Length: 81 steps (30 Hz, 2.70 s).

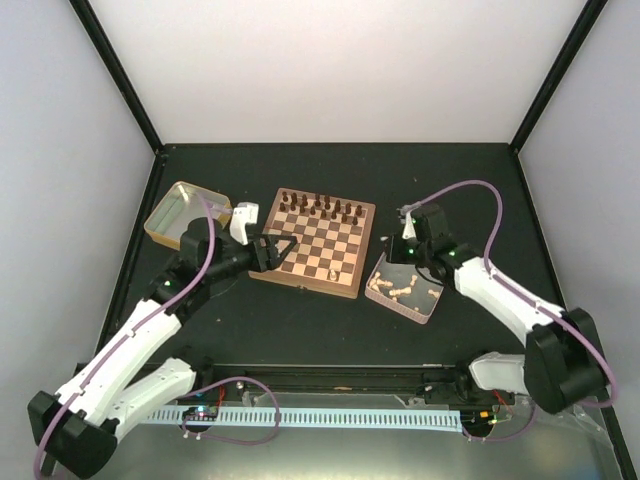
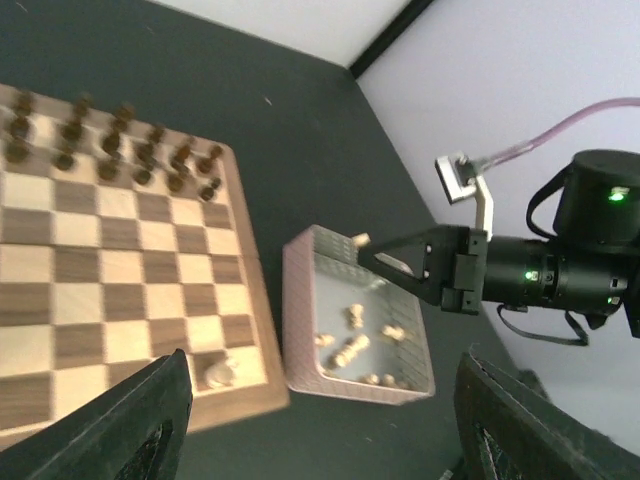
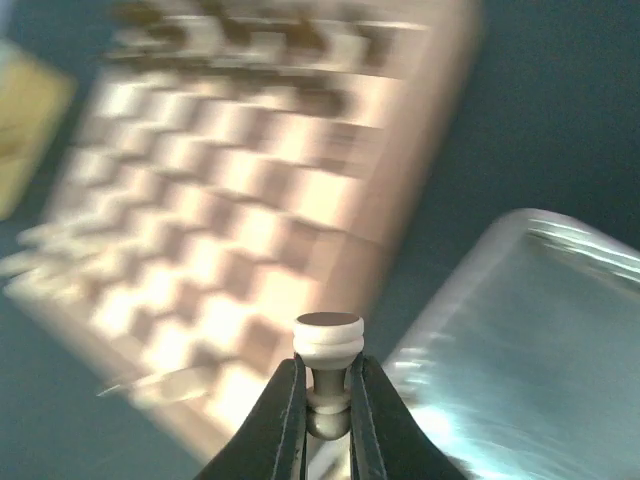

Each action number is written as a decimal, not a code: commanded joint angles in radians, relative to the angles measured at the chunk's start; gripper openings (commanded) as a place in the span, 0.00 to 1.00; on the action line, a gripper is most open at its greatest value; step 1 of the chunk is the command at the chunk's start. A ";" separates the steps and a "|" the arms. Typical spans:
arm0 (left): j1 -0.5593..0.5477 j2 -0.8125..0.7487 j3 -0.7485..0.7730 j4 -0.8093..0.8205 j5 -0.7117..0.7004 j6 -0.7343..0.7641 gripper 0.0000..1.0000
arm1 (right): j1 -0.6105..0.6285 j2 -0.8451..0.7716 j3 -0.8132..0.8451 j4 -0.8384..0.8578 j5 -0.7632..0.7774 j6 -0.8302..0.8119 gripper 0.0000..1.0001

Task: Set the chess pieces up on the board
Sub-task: Pick up the chess piece from the storage box, then place the chess piece on the chessboard.

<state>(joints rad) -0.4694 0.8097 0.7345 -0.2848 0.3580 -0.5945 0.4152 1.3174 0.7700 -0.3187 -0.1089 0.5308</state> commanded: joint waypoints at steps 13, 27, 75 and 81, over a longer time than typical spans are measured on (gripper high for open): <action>0.002 0.165 0.003 0.296 0.465 -0.403 0.71 | 0.266 -0.085 0.147 0.245 -0.681 -0.319 0.03; -0.006 0.207 -0.042 0.387 0.524 -0.553 0.37 | 0.328 -0.032 0.250 0.141 -0.631 -0.414 0.03; -0.013 0.140 -0.092 0.697 0.352 -0.842 0.05 | 0.341 -0.062 -0.060 1.103 -0.489 0.760 0.34; -0.014 0.137 -0.105 0.703 0.353 -0.846 0.05 | 0.340 -0.054 -0.033 1.085 -0.498 0.753 0.17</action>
<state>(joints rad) -0.4782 0.9489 0.6376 0.3813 0.7204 -1.4178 0.7513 1.2610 0.6899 0.7509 -0.6044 1.2877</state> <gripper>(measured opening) 0.154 0.214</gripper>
